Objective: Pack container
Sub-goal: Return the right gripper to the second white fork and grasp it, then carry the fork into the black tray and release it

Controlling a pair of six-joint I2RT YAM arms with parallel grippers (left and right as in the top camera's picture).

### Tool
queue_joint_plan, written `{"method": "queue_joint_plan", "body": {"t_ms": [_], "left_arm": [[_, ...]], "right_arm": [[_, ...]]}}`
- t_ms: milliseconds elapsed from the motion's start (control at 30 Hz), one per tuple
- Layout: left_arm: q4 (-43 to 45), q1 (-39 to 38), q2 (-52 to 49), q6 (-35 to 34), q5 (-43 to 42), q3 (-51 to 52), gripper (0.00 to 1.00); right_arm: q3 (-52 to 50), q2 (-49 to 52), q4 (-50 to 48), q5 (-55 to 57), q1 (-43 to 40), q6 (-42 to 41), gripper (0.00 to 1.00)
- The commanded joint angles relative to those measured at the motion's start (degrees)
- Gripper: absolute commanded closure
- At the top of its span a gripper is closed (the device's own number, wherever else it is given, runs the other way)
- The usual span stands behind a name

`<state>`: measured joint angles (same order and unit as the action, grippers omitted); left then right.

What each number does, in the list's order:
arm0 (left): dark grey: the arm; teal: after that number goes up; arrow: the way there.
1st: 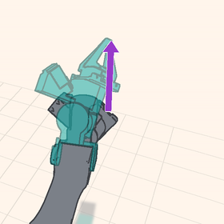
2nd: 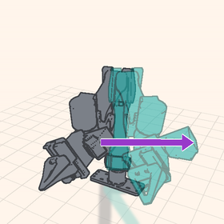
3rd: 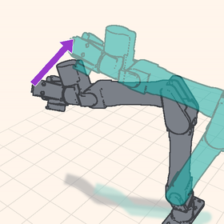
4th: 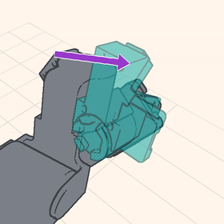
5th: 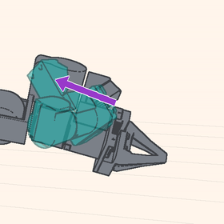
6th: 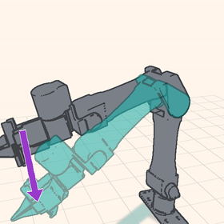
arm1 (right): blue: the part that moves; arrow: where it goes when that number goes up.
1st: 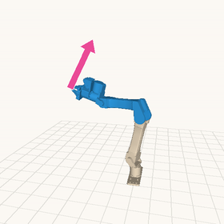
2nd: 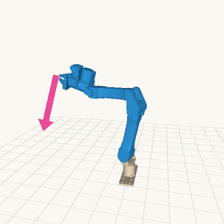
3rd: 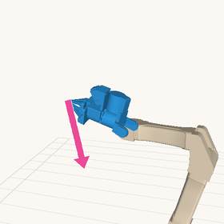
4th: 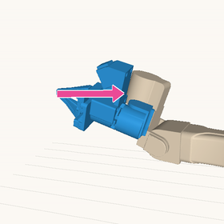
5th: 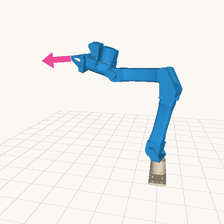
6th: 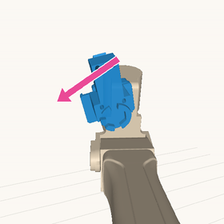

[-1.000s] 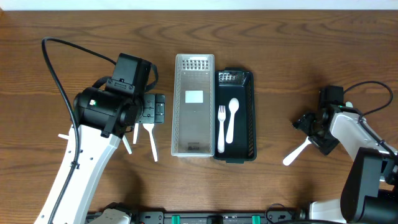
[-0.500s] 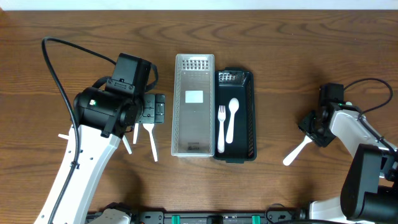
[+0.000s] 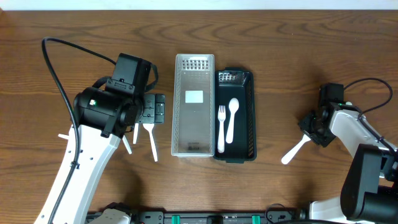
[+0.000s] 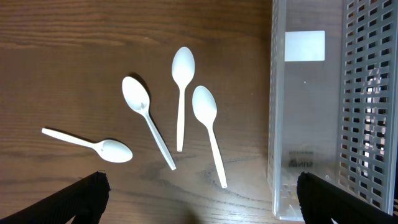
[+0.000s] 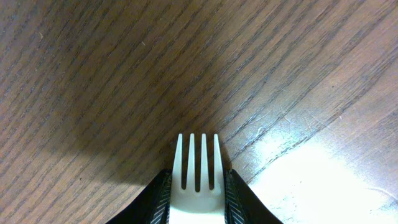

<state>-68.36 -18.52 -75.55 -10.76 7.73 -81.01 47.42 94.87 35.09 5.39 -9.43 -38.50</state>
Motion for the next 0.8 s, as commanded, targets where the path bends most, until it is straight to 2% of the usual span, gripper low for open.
{"method": "queue_joint_plan", "body": {"t_ms": [0, 133, 300, 567, 667, 767], "left_arm": [[-0.1, 0.2, 0.0, -0.9, 0.5, 0.0, 0.02], [-0.1, 0.2, 0.0, -0.9, 0.5, -0.1, 0.02], [-0.1, 0.2, 0.0, -0.9, 0.5, 0.0, 0.02], [-0.1, 0.2, 0.0, -0.9, 0.5, -0.1, 0.02], [-0.1, 0.2, 0.0, -0.9, 0.5, 0.0, 0.02], [-0.1, 0.2, 0.0, -0.9, 0.5, -0.1, 0.02]], "right_arm": [[-1.6, 2.6, 0.5, -0.9, -0.3, 1.4, 0.80], [-0.4, 1.5, 1.1, -1.5, -0.2, 2.4, 0.81], [7.1, -2.8, 7.1, -4.2, 2.6, 5.4, 0.83], [30.1, -7.2, 20.0, -5.0, 17.9, 5.8, 0.82], [35.1, -7.2, 20.0, -5.0, 24.5, 5.5, 0.80], [36.0, -6.9, 18.7, -4.8, 29.7, 3.3, 0.79]]}}
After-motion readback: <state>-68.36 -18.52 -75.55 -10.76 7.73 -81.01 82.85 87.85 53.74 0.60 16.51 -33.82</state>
